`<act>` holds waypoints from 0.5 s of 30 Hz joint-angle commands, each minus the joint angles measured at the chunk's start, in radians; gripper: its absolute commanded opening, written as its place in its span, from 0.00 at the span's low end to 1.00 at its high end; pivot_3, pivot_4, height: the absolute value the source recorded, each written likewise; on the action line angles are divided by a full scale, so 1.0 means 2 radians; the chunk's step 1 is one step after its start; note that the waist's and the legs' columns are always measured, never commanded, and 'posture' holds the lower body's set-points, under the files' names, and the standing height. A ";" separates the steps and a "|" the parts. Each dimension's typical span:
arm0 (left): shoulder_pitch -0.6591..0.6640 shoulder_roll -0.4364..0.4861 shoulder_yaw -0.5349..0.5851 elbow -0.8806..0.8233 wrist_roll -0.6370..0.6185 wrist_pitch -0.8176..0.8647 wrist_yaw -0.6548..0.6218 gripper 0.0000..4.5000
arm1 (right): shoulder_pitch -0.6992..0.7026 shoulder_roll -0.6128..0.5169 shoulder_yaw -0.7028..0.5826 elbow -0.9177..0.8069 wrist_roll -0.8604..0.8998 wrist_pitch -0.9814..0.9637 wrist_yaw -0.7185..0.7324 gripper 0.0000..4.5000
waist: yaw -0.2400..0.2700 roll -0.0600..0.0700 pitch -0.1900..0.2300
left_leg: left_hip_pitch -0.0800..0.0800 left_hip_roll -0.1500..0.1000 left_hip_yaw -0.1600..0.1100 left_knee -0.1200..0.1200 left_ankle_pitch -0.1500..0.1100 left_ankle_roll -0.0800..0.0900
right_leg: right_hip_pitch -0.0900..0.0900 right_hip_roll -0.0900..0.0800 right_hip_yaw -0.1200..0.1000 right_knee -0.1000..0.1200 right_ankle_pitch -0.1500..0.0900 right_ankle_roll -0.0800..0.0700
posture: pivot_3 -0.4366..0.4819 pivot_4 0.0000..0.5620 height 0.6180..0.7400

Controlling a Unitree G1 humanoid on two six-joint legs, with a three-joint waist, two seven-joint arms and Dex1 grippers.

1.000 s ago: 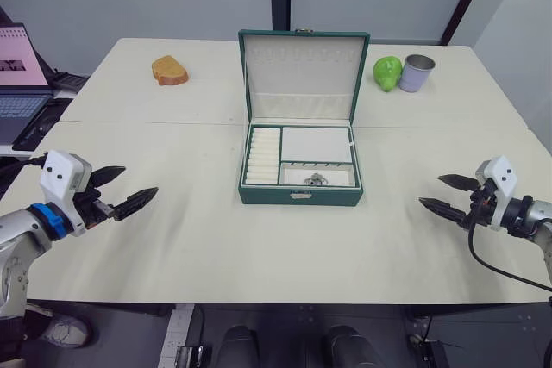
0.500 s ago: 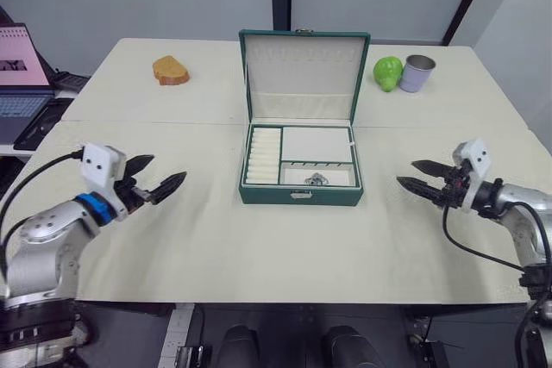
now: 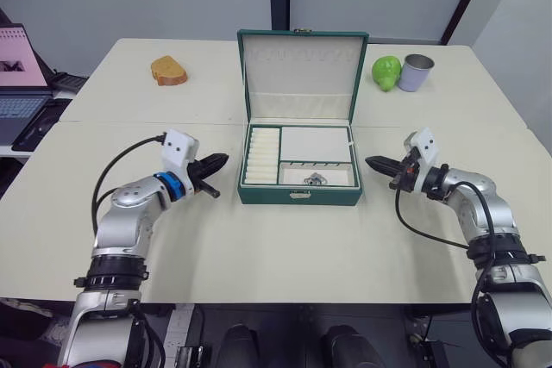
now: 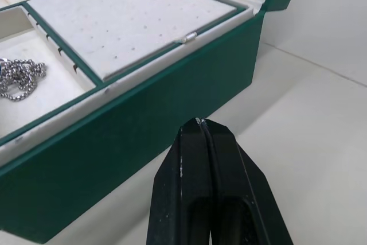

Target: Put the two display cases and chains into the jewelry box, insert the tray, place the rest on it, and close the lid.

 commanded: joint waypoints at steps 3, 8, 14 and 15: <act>-0.017 -0.018 -0.013 0.025 0.015 -0.033 -0.013 0.00 | -0.007 0.014 0.002 -0.018 0.005 -0.002 0.005 0.00 | -0.004 0.000 0.000 | 0.000 0.000 0.000 0.000 0.000 0.000 | 0.000 0.000 0.000 0.000 0.000 0.000 | 0.48 0.27 1.00; -0.011 -0.028 -0.018 0.021 0.014 -0.034 -0.021 0.00 | 0.011 0.019 0.011 -0.053 0.018 0.029 0.024 0.00 | -0.004 0.000 0.000 | 0.000 0.000 0.000 0.000 0.000 0.000 | 0.000 0.000 0.000 0.000 0.000 0.000 | 0.48 0.27 1.00; 0.040 -0.018 -0.024 -0.058 -0.012 0.011 -0.055 0.00 | 0.044 0.014 0.016 -0.124 0.047 0.091 0.042 0.00 | -0.006 0.000 0.000 | 0.000 0.000 0.000 0.000 0.000 0.000 | 0.000 0.000 -0.001 0.000 0.000 0.000 | 0.48 0.27 1.00; 0.050 -0.015 -0.024 -0.074 -0.017 0.021 -0.059 0.00 | 0.050 0.013 0.018 -0.137 0.051 0.100 0.044 0.00 | -0.006 0.000 0.000 | 0.000 0.000 0.000 0.000 0.000 0.000 | 0.000 0.000 -0.001 0.000 0.000 0.000 | 0.48 0.27 1.00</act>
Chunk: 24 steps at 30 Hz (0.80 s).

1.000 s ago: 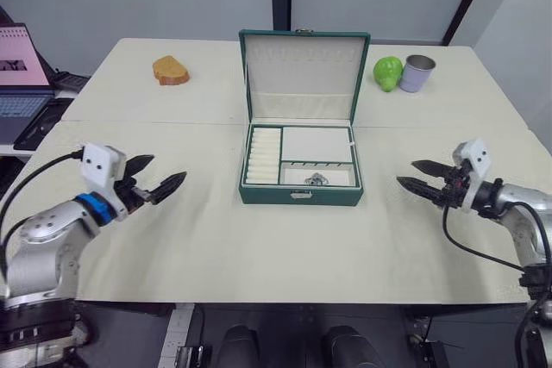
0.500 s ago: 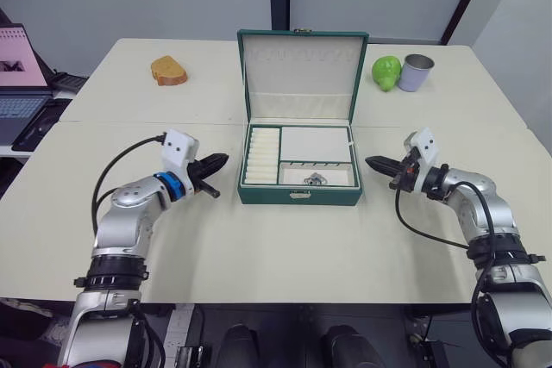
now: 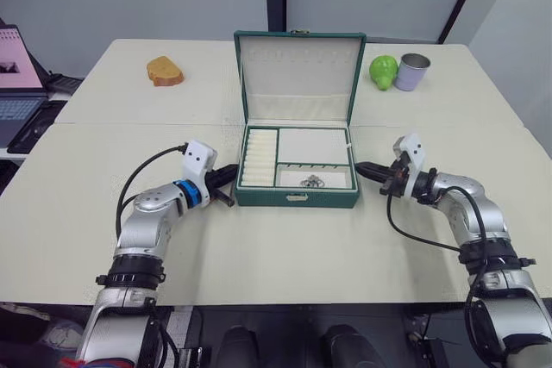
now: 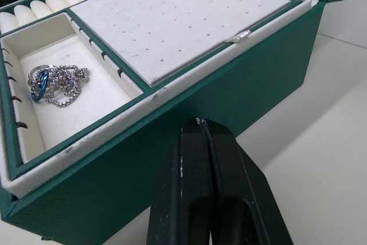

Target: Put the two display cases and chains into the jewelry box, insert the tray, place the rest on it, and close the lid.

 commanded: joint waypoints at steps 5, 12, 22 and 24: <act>0.055 0.015 -0.011 -0.126 -0.041 0.065 -0.039 0.00 | 0.035 0.005 0.013 -0.099 0.040 0.053 0.021 0.00 | 0.000 0.000 0.000 | 0.000 0.000 0.000 0.000 0.000 0.000 | 0.000 0.000 0.000 0.000 0.000 0.000 | 0.48 0.27 1.00; 0.090 0.030 0.000 -0.178 -0.059 0.101 -0.044 0.00 | 0.069 0.006 0.016 -0.152 0.056 0.093 0.018 0.00 | 0.000 0.000 0.000 | 0.000 0.000 0.000 0.000 0.000 0.000 | 0.000 0.000 0.000 0.000 0.000 0.000 | 0.48 0.27 1.00; 0.144 0.039 0.002 -0.262 -0.079 0.148 -0.037 0.00 | 0.115 -0.002 0.012 -0.219 0.071 0.131 0.009 0.00 | 0.003 0.000 0.000 | 0.000 0.000 0.000 -0.001 0.000 0.000 | 0.000 0.000 0.000 -0.001 0.000 0.000 | 0.48 0.27 1.00; 0.148 0.040 0.004 -0.268 -0.081 0.153 -0.037 0.00 | 0.123 -0.004 0.011 -0.233 0.075 0.139 0.007 0.00 | 0.003 0.000 0.000 | 0.000 0.000 0.000 -0.001 0.000 0.000 | 0.000 0.000 0.000 -0.001 0.000 0.000 | 0.48 0.27 1.00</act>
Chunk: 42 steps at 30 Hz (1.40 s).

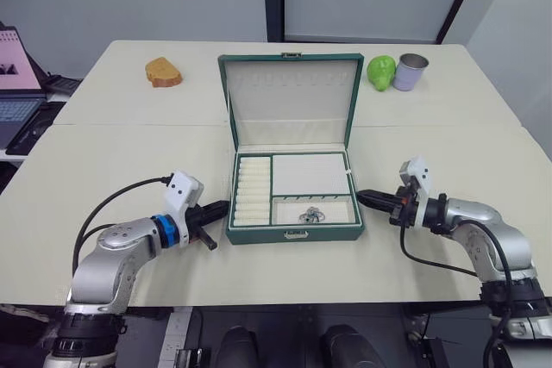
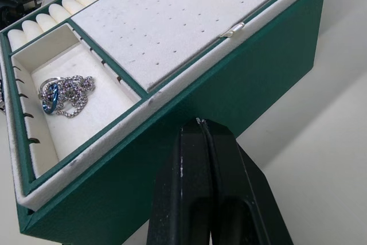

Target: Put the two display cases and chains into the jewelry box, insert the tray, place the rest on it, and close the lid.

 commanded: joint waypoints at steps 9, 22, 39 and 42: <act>0.045 0.017 -0.024 -0.092 -0.042 0.028 -0.033 0.00 | 0.042 -0.005 0.033 -0.102 0.050 0.051 0.015 0.00 | 0.001 0.000 0.000 | 0.000 0.000 0.000 0.000 0.000 0.000 | 0.000 0.000 0.000 -0.001 0.000 0.000 | 0.48 0.27 1.00; 0.072 0.038 -0.025 -0.122 -0.057 0.039 -0.038 0.00 | 0.074 -0.011 0.047 -0.141 0.057 0.070 0.017 0.00 | 0.001 0.000 -0.001 | 0.000 0.000 0.000 -0.001 0.000 0.000 | 0.000 0.000 0.001 -0.001 0.000 0.000 | 0.48 0.27 1.00; 0.105 0.033 0.070 -0.130 -0.068 -0.031 -0.033 0.00 | 0.078 -0.081 -0.013 -0.139 0.073 0.046 0.050 0.00 | 0.005 0.000 0.000 | 0.000 0.000 0.000 -0.001 0.000 0.000 | 0.000 0.000 0.001 -0.002 0.000 0.000 | 0.48 0.27 1.00; 0.178 0.030 0.131 -0.163 -0.083 -0.071 -0.050 0.00 | 0.050 -0.115 -0.046 -0.104 0.091 0.043 0.073 0.00 | 0.003 0.000 0.000 | -0.001 0.000 0.001 -0.001 0.000 0.000 | 0.000 0.000 0.001 -0.003 0.000 0.000 | 0.48 0.27 1.00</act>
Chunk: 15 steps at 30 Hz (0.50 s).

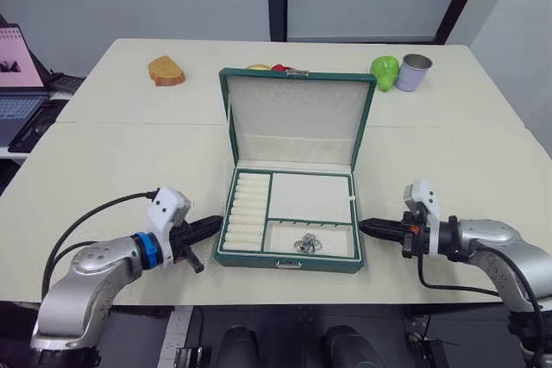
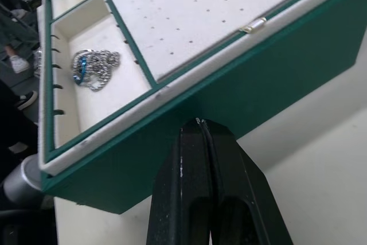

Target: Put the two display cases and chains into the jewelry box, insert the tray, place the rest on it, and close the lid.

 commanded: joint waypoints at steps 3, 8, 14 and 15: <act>0.130 -0.032 0.098 -0.082 -0.039 -0.106 -0.046 0.00 | -0.082 -0.041 -0.051 0.071 0.025 -0.024 0.032 0.00 | -0.002 0.000 0.000 | 0.001 0.000 0.000 0.000 0.000 0.000 | 0.001 0.000 0.000 -0.001 0.000 0.000 | 0.48 0.27 1.00; 0.229 -0.087 0.135 -0.114 -0.076 -0.188 -0.079 0.00 | -0.178 -0.036 -0.037 0.189 -0.013 -0.088 0.038 0.00 | -0.003 0.000 0.000 | 0.001 0.000 0.000 0.000 0.000 0.000 | 0.002 0.000 0.000 -0.002 0.000 0.000 | 0.48 0.27 1.00; 0.302 -0.135 0.123 -0.094 -0.051 -0.299 -0.124 0.00 | -0.297 -0.008 -0.011 0.345 -0.072 -0.190 0.035 0.00 | -0.003 0.000 0.000 | 0.001 0.000 0.000 0.000 -0.001 0.002 | 0.002 0.000 0.001 -0.004 0.000 0.000 | 0.48 0.27 1.00; 0.310 -0.143 0.119 -0.091 -0.048 -0.312 -0.123 0.00 | -0.312 0.000 -0.009 0.365 -0.078 -0.205 0.032 0.00 | -0.006 0.000 0.000 | 0.001 0.000 0.001 0.000 -0.001 0.002 | 0.002 0.000 0.002 -0.004 0.000 0.000 | 0.48 0.27 1.00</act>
